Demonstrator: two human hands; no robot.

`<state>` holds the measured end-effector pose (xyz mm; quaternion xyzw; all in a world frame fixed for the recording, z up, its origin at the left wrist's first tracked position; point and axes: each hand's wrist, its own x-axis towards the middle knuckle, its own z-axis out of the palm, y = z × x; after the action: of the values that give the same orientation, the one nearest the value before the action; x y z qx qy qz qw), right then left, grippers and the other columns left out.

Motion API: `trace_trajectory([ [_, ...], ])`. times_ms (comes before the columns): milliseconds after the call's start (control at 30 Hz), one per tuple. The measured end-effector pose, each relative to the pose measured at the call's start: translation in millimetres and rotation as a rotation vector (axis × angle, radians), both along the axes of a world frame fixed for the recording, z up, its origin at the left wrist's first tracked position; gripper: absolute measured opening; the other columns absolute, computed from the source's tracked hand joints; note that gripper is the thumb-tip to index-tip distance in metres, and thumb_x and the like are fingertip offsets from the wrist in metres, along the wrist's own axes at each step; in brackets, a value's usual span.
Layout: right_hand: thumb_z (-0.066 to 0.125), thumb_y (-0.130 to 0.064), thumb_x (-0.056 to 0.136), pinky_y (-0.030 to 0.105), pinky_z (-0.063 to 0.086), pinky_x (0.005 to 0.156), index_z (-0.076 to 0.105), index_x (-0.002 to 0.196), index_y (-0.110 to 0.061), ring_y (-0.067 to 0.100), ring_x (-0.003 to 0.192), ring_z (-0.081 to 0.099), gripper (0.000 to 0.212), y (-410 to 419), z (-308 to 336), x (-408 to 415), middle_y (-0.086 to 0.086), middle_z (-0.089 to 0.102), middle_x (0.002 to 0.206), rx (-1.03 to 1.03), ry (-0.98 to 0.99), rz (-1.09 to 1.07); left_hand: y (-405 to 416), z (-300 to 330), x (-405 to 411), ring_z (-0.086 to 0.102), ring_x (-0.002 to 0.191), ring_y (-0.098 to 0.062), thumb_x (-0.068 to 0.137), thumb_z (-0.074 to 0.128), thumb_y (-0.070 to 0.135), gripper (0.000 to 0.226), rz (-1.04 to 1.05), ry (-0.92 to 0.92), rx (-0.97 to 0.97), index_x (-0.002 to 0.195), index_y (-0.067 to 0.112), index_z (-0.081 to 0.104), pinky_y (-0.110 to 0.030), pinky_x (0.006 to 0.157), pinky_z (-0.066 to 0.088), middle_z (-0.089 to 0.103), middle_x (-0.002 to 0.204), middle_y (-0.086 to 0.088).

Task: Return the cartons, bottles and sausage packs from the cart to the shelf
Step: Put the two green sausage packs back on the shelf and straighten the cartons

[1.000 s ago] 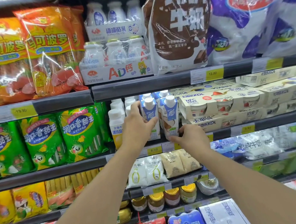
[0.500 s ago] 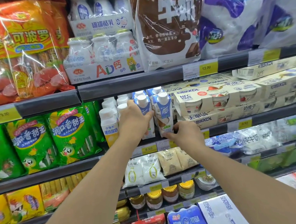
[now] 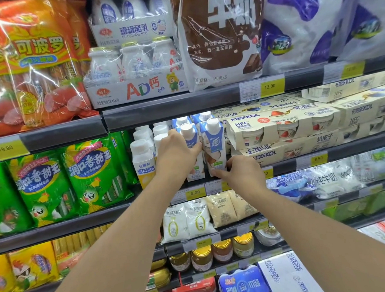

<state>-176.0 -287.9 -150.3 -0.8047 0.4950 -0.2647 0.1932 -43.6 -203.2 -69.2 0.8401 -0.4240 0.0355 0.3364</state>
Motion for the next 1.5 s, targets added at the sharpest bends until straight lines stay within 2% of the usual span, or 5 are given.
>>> trace_trajectory([
  [300,0.067,-0.069,0.075,0.027,0.040,0.049,0.063,0.067,-0.021,0.018,0.065,0.062,0.050,-3,0,4,-0.003,0.063,0.066,0.002,0.012,-0.020,3,-1,-2,0.069,0.049,-0.017,0.088,0.065,0.046,0.042,-0.018,-0.055,-0.042,0.098,0.009,0.048,-0.037,0.051,0.061,0.070,0.072,-0.006],
  [800,0.065,-0.070,0.076,0.028,0.044,0.052,0.065,0.070,-0.021,0.018,0.066,0.062,0.049,-4,0,5,-0.004,0.064,0.068,0.007,0.031,-0.037,5,-3,-6,0.070,0.053,-0.017,0.091,0.064,0.043,0.040,-0.009,-0.048,-0.041,0.105,0.010,0.046,-0.033,0.051,0.061,0.070,0.077,-0.007],
  [1133,0.061,-0.073,0.077,0.029,0.044,0.050,0.062,0.070,-0.022,0.018,0.064,0.063,0.052,4,-4,-1,-0.001,0.064,0.070,-0.035,0.030,-0.008,41,-10,0,0.070,0.058,-0.016,0.088,0.070,0.040,0.065,-0.177,0.052,-0.188,0.139,0.019,0.036,-0.039,0.057,0.062,0.070,0.073,-0.002],
  [1300,0.060,-0.071,0.079,0.036,0.057,0.062,0.061,0.088,-0.025,0.020,0.078,0.064,0.047,18,0,-1,-0.001,0.063,0.087,-0.022,0.016,-0.042,84,-18,25,0.068,0.073,-0.011,0.092,0.061,0.048,0.037,-0.215,-0.008,0.058,0.116,0.021,0.056,-0.031,0.071,0.058,0.070,0.086,0.003],
  [1500,0.056,-0.064,0.087,0.041,0.058,0.071,0.053,0.106,-0.021,0.024,0.085,0.063,0.046,43,11,-5,0.002,0.065,0.094,-0.040,0.068,-0.044,118,-18,55,0.062,0.098,-0.019,0.094,0.055,0.050,0.042,-0.291,-0.139,0.381,0.115,0.014,0.060,-0.038,0.089,0.054,0.066,0.111,-0.002],
])
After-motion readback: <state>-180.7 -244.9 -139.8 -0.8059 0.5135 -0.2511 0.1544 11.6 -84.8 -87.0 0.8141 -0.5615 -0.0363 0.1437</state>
